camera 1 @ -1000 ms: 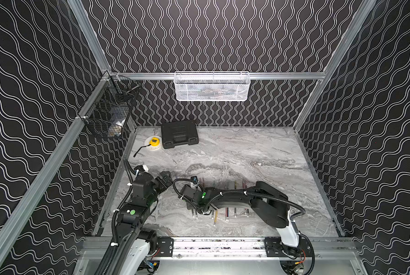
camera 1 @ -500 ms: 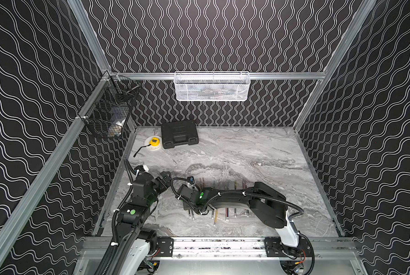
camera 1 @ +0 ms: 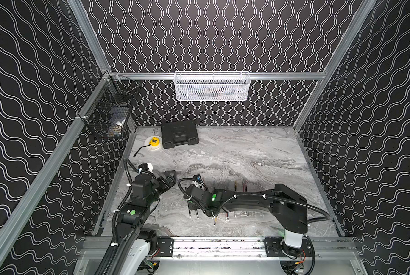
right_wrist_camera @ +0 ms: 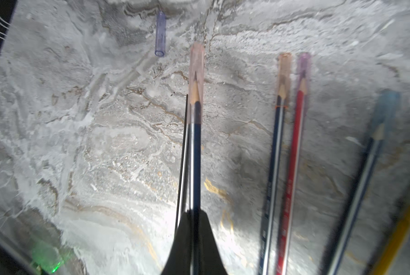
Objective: Remove the protective cover of the pencils
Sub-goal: Pick up the pencil from the center of the board.
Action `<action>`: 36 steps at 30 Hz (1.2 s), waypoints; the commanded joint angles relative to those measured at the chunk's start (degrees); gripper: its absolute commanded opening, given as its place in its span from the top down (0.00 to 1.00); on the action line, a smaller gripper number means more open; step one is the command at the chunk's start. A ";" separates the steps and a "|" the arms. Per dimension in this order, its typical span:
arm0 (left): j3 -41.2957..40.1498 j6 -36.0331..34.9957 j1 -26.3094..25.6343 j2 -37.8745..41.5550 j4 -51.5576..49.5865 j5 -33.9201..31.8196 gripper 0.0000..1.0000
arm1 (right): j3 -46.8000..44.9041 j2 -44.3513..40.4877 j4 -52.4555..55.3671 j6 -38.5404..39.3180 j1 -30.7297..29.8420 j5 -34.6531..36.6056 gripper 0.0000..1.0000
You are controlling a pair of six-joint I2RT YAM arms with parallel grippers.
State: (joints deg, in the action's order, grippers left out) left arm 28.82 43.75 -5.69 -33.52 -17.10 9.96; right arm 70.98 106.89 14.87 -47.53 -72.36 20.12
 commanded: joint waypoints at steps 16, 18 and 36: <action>-6.92 8.83 -0.17 -10.20 30.01 23.85 0.18 | -15.43 -16.67 -21.69 7.04 -3.32 4.76 1.00; -6.60 8.34 -0.69 -11.89 30.78 24.41 0.20 | -14.39 -16.04 -21.17 7.53 -3.33 4.41 1.00; -2.89 2.11 -8.27 -17.46 26.43 18.87 0.68 | -14.63 -15.40 -22.62 7.37 -3.32 3.17 1.00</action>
State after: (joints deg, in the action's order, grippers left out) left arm 25.54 46.96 -13.78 -50.48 7.94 28.77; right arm 56.55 91.96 -5.48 -39.90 -75.64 23.42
